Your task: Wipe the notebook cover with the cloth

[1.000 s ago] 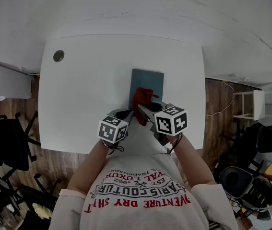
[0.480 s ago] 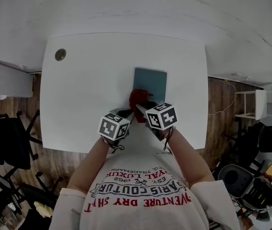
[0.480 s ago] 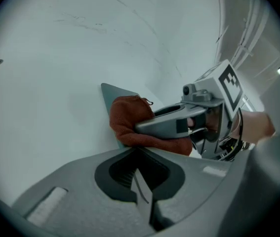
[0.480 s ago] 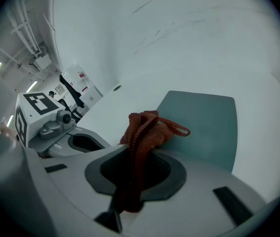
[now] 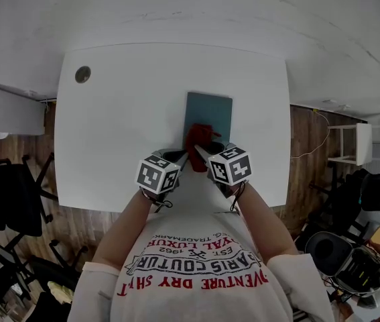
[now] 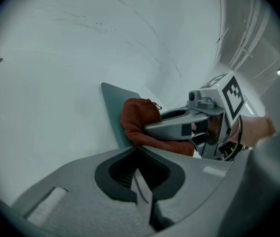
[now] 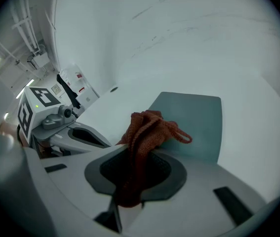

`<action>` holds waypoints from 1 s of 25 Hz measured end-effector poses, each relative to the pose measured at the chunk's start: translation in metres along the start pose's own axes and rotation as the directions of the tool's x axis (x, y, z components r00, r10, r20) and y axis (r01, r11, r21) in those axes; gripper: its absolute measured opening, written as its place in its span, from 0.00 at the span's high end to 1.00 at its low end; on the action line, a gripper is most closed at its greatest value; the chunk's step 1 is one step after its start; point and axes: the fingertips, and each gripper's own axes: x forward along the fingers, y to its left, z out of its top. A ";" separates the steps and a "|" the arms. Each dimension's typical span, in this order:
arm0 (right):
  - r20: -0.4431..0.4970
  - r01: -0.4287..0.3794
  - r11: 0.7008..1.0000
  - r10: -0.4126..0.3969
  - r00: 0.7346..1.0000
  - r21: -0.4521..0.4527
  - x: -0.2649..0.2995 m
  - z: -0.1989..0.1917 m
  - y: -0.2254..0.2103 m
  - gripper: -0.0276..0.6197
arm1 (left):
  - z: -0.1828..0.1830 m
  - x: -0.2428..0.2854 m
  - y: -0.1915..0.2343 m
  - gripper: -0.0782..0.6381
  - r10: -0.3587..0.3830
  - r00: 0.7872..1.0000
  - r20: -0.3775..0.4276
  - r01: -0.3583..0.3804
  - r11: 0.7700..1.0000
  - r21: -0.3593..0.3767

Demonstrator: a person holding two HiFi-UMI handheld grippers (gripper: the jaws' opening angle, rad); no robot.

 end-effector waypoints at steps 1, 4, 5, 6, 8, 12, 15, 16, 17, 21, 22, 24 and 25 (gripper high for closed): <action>0.000 0.002 1.000 -0.002 1.000 0.006 -0.002 -0.001 -0.002 0.83 | 0.000 0.000 0.000 0.88 0.003 1.000 0.002 -0.003 1.000 0.002; 0.002 0.006 0.999 -0.007 1.000 0.039 -0.010 -0.008 -0.009 0.83 | -0.001 0.000 0.000 0.88 0.008 1.000 0.002 -0.008 1.000 0.008; 0.004 0.009 0.999 -0.009 1.000 0.051 -0.013 -0.011 -0.012 0.83 | -0.002 0.000 0.000 0.88 0.008 1.000 0.002 -0.008 1.000 0.007; 0.006 0.012 0.998 -0.012 1.000 0.062 -0.016 -0.013 -0.015 0.83 | -0.002 0.000 0.000 0.88 0.007 1.000 0.001 -0.007 1.000 0.006; 0.011 0.018 0.997 -0.019 1.000 0.079 -0.021 -0.016 -0.022 0.82 | -0.001 0.000 0.000 0.88 0.005 1.000 0.000 -0.005 1.000 0.004; 0.009 0.036 0.995 -0.037 0.999 0.093 -0.032 -0.023 -0.035 0.81 | -0.001 0.001 0.000 0.88 0.009 1.000 0.004 -0.009 1.000 -0.001; 0.006 0.050 0.993 -0.051 0.999 0.103 -0.041 -0.028 -0.045 0.80 | -0.001 0.000 0.000 0.88 0.009 1.000 0.004 -0.009 1.000 0.000; 0.006 0.056 0.992 -0.057 0.998 0.110 -0.044 -0.030 -0.048 0.81 | -0.001 0.000 -0.001 0.88 0.007 1.000 0.004 -0.007 1.000 -0.001; 0.006 0.063 0.991 -0.064 0.998 0.118 -0.047 -0.033 -0.052 0.81 | -0.002 0.000 -0.001 0.88 0.005 1.000 0.003 -0.005 1.000 -0.003; 0.010 0.093 0.984 -0.095 0.995 0.153 -0.062 -0.041 -0.067 0.81 | -0.001 0.000 0.000 0.88 0.005 1.000 0.002 -0.005 1.000 -0.005; 0.010 0.102 0.982 -0.104 0.994 0.158 -0.065 -0.043 -0.071 0.81 | -0.001 0.000 0.000 0.88 0.006 1.000 0.003 -0.006 1.000 -0.004; 0.011 0.119 0.979 -0.123 0.992 0.164 -0.070 -0.048 -0.077 0.81 | -0.001 0.001 0.000 0.88 0.010 1.000 0.005 -0.010 1.000 -0.001; 0.013 0.126 0.977 -0.130 0.991 0.172 -0.072 -0.051 -0.079 0.81 | -0.001 0.001 -0.001 0.88 0.013 1.000 0.006 -0.013 1.000 0.001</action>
